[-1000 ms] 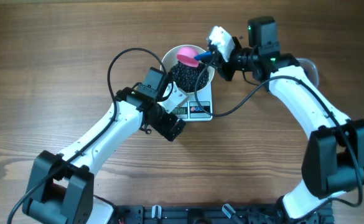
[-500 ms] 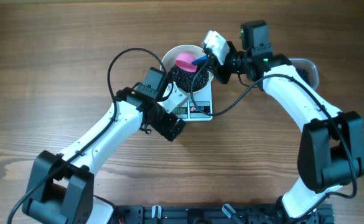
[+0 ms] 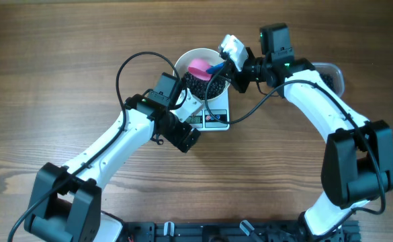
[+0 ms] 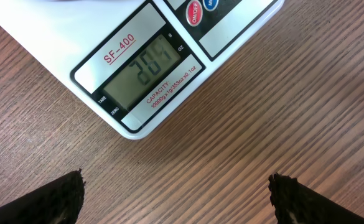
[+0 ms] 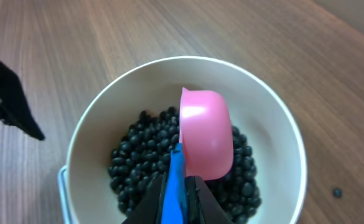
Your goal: Scoop item into bowl and weigh 150g on scale
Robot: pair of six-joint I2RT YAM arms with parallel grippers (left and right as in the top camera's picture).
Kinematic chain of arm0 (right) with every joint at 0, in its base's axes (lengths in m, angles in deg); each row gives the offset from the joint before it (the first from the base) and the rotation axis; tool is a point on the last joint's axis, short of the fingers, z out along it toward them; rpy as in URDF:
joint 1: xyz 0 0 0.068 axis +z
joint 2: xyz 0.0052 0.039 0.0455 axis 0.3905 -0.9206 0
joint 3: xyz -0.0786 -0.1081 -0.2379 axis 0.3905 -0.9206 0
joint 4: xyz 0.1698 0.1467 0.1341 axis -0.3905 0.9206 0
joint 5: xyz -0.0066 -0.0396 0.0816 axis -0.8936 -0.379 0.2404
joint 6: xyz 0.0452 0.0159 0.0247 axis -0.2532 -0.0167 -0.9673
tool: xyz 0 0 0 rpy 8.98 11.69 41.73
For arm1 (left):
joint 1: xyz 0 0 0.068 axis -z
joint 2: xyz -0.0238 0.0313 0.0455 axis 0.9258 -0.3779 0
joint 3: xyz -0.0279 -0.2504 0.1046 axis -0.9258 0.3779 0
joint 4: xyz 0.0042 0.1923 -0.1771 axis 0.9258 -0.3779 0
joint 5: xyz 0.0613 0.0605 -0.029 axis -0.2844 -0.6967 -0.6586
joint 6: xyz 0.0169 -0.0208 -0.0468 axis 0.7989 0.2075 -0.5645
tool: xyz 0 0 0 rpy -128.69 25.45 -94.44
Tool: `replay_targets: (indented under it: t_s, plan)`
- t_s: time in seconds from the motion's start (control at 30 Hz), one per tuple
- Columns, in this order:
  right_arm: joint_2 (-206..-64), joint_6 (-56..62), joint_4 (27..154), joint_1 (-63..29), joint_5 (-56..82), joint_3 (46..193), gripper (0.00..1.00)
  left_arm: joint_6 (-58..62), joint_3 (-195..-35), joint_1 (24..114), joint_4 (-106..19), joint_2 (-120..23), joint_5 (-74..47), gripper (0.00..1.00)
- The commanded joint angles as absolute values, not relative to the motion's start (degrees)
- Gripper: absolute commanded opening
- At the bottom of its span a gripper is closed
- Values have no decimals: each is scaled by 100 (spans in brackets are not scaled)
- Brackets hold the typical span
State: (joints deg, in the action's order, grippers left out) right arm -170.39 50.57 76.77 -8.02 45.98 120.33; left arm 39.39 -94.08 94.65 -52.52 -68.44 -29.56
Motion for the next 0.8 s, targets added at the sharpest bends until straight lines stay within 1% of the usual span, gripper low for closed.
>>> replay_targets:
  t_s: [0.0,0.13,0.3,0.4,0.53,0.77]
  plan:
    - [-17168,4970,7814,-785,4816,12090,4,3924,-9380,9469,-5236,-6783,-2906,100]
    - [-17168,4948,7823,-850,5127,12090,4,3924,-9380,9469,-5236,-6783,-2906,100]
    - [-17168,4467,7830,-1097,5627,12090,4,3924,-9380,9469,-5236,-6783,-2904,100]
    - [-17168,4231,7814,-1233,5656,12090,4,3924,-9380,9469,-5236,-6783,-2906,100]
    - [-17168,4222,7657,-1408,5656,12090,4,3924,-9380,9469,-5236,-6783,-2906,100]
    - [-17168,4222,7417,-1423,5656,12090,4,3924,-9380,9469,-5236,-6783,-2906,100]
